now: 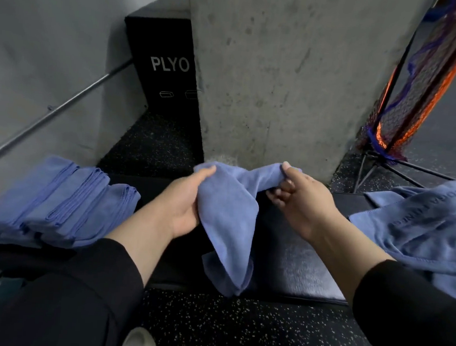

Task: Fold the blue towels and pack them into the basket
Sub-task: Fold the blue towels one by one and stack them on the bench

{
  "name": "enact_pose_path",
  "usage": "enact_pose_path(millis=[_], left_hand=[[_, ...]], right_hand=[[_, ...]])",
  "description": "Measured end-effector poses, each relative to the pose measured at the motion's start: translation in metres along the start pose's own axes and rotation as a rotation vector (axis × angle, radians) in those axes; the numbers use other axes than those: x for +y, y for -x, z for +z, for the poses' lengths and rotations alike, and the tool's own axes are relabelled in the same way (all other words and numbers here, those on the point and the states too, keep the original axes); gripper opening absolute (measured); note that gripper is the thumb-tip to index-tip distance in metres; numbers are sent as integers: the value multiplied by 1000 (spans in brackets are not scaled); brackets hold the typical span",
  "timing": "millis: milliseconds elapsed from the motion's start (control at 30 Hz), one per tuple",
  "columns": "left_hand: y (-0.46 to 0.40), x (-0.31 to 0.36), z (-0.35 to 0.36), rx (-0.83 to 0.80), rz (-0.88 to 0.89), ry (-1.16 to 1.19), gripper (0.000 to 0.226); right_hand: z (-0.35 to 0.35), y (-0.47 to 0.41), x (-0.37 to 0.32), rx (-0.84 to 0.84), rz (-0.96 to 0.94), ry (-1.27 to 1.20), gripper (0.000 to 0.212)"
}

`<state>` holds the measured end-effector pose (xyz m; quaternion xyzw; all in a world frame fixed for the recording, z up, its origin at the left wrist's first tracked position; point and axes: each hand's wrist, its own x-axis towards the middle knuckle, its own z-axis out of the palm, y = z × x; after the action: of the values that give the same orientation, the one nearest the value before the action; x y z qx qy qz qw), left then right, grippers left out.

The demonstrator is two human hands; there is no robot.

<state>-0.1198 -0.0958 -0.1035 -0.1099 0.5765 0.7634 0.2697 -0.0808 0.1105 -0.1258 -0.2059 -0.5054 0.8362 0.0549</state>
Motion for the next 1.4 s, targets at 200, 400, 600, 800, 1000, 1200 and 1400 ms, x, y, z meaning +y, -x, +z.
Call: enact_pose_path(millis=[200, 400, 600, 800, 1000, 1200, 1400], left_hand=[[4, -5, 11, -6, 29, -14, 39], [0, 6, -3, -77, -28, 33, 48], [-5, 11, -6, 21, 109, 98, 33], [1, -6, -11, 65, -36, -130, 25], [-6, 11, -22, -1, -32, 145, 40], [-10, 13, -27, 104, -8, 157, 38], [-21, 21, -43, 329, 112, 263, 32]], right_hand=[[-1, 3, 15, -166, 182, 13, 67], [3, 6, 10, -234, 125, 74, 19], [-5, -3, -9, -35, -31, -72, 18], [-10, 0, 2, -93, 43, 136, 11], [-13, 7, -1, -113, 208, -75, 26], [-6, 7, 1, -137, 235, -93, 37], [-21, 4, -13, -116, 271, 64, 31]])
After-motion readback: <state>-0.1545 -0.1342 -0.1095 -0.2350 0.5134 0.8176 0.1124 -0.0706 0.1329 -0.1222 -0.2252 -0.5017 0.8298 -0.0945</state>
